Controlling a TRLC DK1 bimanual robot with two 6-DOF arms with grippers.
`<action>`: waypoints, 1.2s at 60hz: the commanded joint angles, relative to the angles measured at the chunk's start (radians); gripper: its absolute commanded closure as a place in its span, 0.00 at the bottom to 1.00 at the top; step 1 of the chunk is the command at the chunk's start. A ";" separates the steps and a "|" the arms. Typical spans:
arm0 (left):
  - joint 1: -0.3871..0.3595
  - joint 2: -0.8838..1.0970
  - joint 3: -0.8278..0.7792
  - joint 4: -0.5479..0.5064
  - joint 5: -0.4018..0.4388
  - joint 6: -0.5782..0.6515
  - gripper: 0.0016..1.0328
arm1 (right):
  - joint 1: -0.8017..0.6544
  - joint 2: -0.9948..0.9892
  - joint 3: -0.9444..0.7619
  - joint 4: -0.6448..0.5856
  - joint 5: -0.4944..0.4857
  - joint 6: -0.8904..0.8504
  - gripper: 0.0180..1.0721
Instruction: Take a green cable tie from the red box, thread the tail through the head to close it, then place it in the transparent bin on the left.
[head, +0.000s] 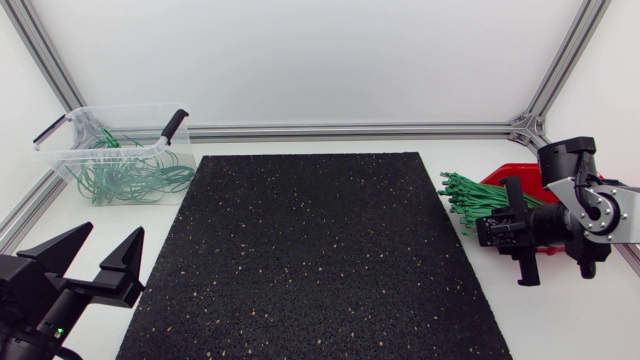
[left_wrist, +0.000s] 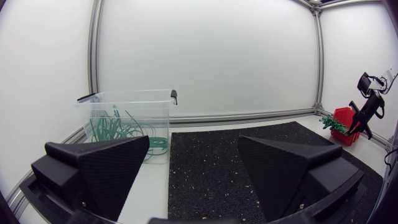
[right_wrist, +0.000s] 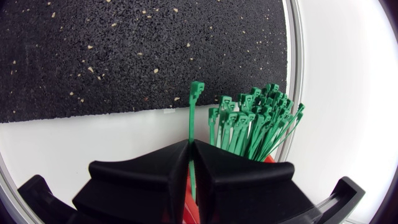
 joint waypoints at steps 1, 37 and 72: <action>-0.006 0.009 -0.038 -0.027 0.004 -0.022 0.04 | 0.015 -0.025 -0.001 -0.020 0.010 0.018 0.94; -0.009 0.009 -0.038 -0.027 0.004 -0.042 0.04 | 0.101 -0.289 0.234 -0.330 -0.007 0.199 0.94; -0.006 -0.034 -0.026 -0.030 0.009 -0.032 0.04 | 0.423 -0.249 0.642 -0.826 -0.064 0.736 0.95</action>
